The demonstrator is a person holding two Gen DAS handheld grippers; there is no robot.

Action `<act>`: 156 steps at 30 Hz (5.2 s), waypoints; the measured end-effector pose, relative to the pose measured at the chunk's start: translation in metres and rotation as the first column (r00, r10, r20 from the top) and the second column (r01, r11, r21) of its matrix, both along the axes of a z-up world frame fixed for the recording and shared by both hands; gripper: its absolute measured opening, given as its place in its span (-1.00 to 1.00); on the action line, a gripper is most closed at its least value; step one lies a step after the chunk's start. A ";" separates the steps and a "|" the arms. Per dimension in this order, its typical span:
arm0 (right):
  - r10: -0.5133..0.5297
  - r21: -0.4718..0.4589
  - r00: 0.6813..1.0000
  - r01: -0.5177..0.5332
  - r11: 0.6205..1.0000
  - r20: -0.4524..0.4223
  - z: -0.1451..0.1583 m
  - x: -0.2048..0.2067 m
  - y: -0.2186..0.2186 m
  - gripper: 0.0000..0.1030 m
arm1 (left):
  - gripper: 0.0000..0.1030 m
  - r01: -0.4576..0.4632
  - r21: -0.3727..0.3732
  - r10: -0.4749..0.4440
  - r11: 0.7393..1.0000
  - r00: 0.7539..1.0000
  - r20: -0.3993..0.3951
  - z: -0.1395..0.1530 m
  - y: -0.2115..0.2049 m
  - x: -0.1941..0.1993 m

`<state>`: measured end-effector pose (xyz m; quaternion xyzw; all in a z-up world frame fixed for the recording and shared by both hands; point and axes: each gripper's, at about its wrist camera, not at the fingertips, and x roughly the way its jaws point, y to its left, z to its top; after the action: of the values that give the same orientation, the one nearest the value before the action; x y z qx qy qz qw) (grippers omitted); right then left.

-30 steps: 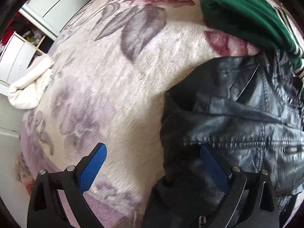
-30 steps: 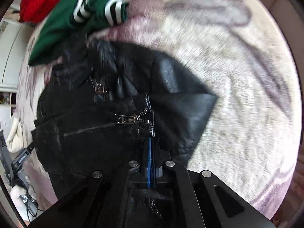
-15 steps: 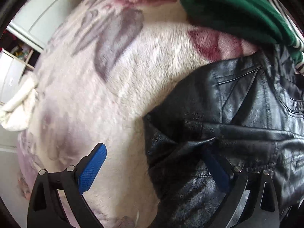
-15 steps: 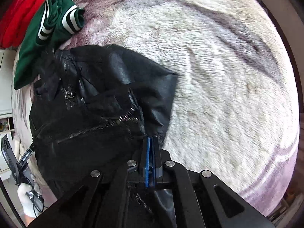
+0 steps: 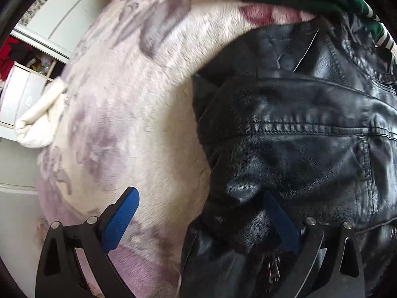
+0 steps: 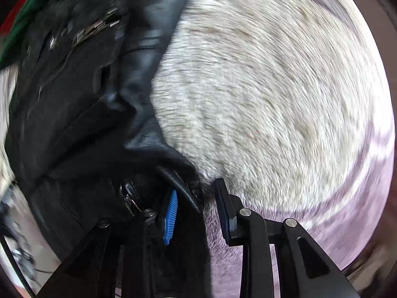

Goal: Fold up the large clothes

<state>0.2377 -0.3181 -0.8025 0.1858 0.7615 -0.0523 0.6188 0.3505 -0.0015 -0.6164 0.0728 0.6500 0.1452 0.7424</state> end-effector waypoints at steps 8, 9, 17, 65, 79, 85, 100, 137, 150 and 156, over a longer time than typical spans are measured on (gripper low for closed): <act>-0.132 0.142 0.991 0.128 0.982 0.018 0.018 0.005 -0.035 -0.03 | 1.00 0.016 -0.091 -0.015 0.996 1.000 0.008 -0.004 0.013 0.006; -0.090 0.160 0.996 0.092 0.983 -0.020 0.005 0.009 -0.029 -0.03 | 1.00 0.013 -0.099 -0.013 0.995 1.000 0.008 -0.005 0.015 0.006; -0.096 0.031 0.994 0.097 0.995 -0.044 0.008 0.020 -0.023 -0.79 | 1.00 0.026 -0.134 -0.024 0.991 1.000 0.016 -0.001 0.024 0.003; 0.137 -0.115 0.987 -0.146 0.983 -0.086 0.084 0.028 -0.293 0.12 | 1.00 0.397 0.336 -0.313 0.854 0.908 -0.277 -0.049 -0.404 -0.214; 0.179 0.079 0.984 -0.180 0.981 0.016 0.070 0.083 -0.173 0.12 | 0.97 0.309 0.413 -0.251 0.857 0.949 -0.189 -0.025 -0.358 -0.177; 0.093 0.528 0.989 -0.138 0.838 0.113 0.036 0.136 -0.128 0.47 | -0.12 0.252 0.354 -0.224 0.901 0.967 -0.118 0.009 -0.320 -0.168; 0.012 0.632 0.996 -0.066 0.772 0.089 0.048 0.154 -0.001 -0.61 | -0.81 0.215 0.190 -0.209 0.958 0.977 -0.049 0.055 -0.296 -0.170; 0.416 0.274 0.901 -0.433 0.859 0.121 0.113 0.198 0.231 0.39 | -0.16 -0.476 -0.651 0.530 0.591 0.838 -0.130 0.028 0.138 -0.245; 0.231 0.575 0.918 -0.385 0.722 0.323 0.009 0.219 0.195 -0.16 | 0.58 -0.332 -0.509 0.349 0.794 0.935 -0.064 0.014 0.051 -0.129; -0.203 0.668 0.966 0.047 0.743 0.158 0.037 0.156 0.095 -0.66 | 0.60 -0.323 -0.476 0.317 0.818 0.944 -0.096 0.025 0.012 -0.110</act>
<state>0.3938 -0.2233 -0.7653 0.4472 0.6432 0.1987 0.5889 0.2407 0.0101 -0.5915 -0.2246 0.6730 0.0996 0.6976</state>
